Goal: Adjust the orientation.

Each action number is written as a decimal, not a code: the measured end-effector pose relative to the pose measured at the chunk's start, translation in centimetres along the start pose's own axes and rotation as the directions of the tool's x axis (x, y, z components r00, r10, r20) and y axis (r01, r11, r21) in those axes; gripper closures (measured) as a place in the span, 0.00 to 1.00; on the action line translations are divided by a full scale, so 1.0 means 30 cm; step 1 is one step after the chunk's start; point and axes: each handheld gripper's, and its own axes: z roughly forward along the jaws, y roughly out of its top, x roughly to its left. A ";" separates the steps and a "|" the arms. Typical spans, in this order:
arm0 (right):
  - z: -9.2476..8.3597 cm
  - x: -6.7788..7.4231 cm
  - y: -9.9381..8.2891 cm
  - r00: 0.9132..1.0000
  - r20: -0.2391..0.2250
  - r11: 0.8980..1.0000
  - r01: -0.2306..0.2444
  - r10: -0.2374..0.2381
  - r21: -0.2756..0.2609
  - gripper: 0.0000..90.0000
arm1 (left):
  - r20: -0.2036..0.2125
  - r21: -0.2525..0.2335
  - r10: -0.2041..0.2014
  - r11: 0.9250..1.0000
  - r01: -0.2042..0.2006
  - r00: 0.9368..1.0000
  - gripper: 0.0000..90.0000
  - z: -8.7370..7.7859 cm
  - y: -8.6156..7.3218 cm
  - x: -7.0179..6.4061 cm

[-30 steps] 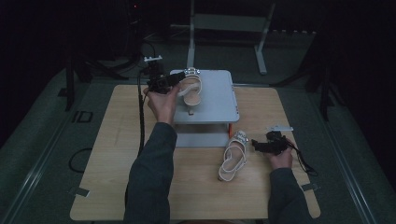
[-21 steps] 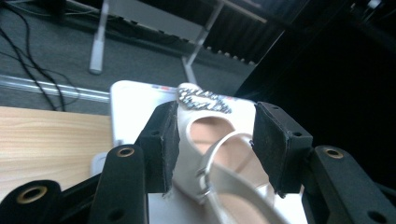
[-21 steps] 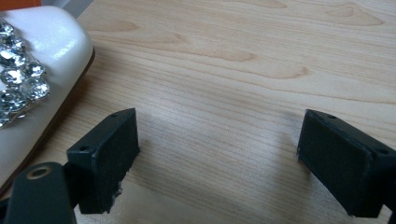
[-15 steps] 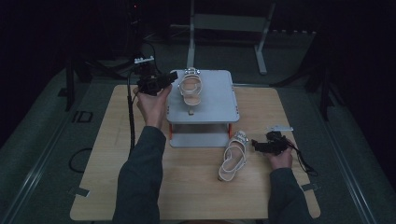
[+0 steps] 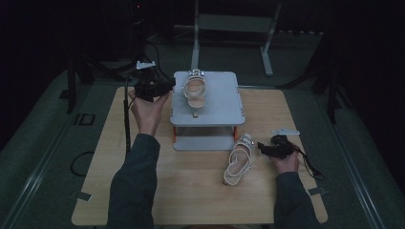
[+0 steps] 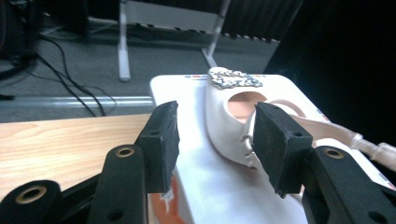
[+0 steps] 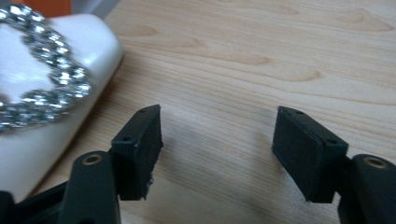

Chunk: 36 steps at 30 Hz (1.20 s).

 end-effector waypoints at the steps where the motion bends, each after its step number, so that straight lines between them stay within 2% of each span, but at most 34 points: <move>1: -0.005 0.002 0.002 1.000 -0.003 1.000 -0.001 0.001 -0.005 0.39 | -0.009 0.004 -0.004 1.000 0.004 1.000 0.57 0.002 -0.008 0.008; 4: -0.018 0.004 0.007 1.000 -0.014 1.000 -0.007 0.007 -0.023 0.44 | -0.045 0.047 0.013 0.999 -0.011 0.999 0.57 0.012 -0.029 0.028; 6: -0.028 0.009 0.009 1.000 -0.019 1.000 -0.004 0.003 -0.030 0.46 | -0.054 0.049 0.027 0.999 -0.024 0.998 0.56 0.013 -0.044 0.038; 8: -0.040 0.012 0.013 0.999 -0.036 0.999 -0.012 0.010 -0.044 0.48 | -0.055 0.049 0.011 0.999 -0.008 0.998 0.56 0.015 -0.060 0.056; 10: -0.053 0.017 0.019 0.999 -0.046 0.998 -0.016 0.013 -0.059 0.48 | -0.085 0.068 0.010 0.998 -0.005 0.996 0.56 0.021 -0.077 0.071; 14: -0.076 0.028 0.032 0.998 -0.066 0.996 -0.023 0.018 -0.081 0.48 | -0.090 0.075 -0.004 0.997 0.010 0.996 0.56 0.028 -0.111 0.096; 16: -0.084 0.035 0.037 0.997 -0.072 0.996 -0.020 0.014 -0.089 0.47 | -0.114 0.093 0.016 0.996 -0.005 0.993 0.56 0.033 -0.124 0.101; 18: -0.091 0.042 0.040 0.996 -0.088 0.995 -0.024 0.016 -0.093 0.46 | -0.115 0.078 0.009 0.997 0.000 0.993 0.56 0.034 -0.144 0.108; 20: -0.099 0.050 0.044 0.995 -0.102 0.995 -0.028 0.018 -0.099 0.46 | -0.135 0.088 0.015 0.996 -0.003 0.991 0.57 0.038 -0.166 0.117; 28: -0.126 0.096 0.045 0.988 -0.151 0.995 -0.013 -0.002 -0.095 0.44 | -0.145 0.135 -0.006 0.990 0.025 0.989 0.56 0.058 -0.258 0.169; 32: -0.125 0.114 0.042 0.987 -0.158 0.996 0.000 -0.014 -0.088 0.43 | -0.146 0.143 -0.014 0.989 0.035 0.989 0.56 0.060 -0.293 0.180; 34: -0.118 0.131 0.038 0.984 -0.180 0.997 0.001 -0.015 -0.079 0.41 | -0.139 0.147 -0.016 0.988 0.037 0.990 0.56 0.063 -0.330 0.185; 36: -0.111 0.145 0.036 0.984 -0.177 0.997 0.009 -0.021 -0.072 0.38 | -0.136 0.160 -0.015 0.986 0.037 0.991 0.56 0.065 -0.355 0.188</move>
